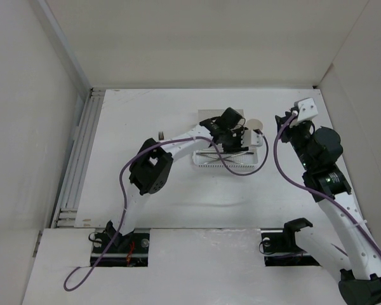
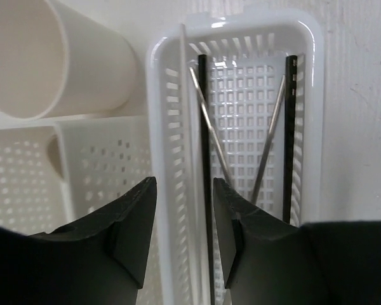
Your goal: Sort the eating utensils into containers
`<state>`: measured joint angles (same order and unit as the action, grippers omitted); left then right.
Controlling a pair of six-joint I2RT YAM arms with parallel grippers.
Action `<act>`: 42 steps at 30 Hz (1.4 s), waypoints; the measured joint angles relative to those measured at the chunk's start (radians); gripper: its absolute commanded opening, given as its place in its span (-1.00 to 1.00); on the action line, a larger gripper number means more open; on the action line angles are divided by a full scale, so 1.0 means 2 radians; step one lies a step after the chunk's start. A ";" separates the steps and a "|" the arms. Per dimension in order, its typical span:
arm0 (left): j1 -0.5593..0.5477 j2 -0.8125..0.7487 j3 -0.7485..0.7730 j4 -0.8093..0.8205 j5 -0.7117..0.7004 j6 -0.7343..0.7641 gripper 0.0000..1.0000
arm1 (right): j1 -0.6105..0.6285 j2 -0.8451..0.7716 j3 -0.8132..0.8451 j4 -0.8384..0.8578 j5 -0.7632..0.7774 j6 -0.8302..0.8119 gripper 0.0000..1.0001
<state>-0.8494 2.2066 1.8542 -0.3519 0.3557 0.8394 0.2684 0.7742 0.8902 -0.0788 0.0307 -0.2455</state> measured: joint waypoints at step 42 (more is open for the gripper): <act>-0.001 0.056 0.006 0.019 -0.010 -0.044 -1.00 | 0.000 0.013 0.016 -0.013 0.000 -0.032 -0.18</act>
<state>-0.8509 2.3177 1.8660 -0.3149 0.3351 0.7521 0.2684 0.8001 0.9215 -0.1043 0.0307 -0.3088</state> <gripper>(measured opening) 0.054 0.411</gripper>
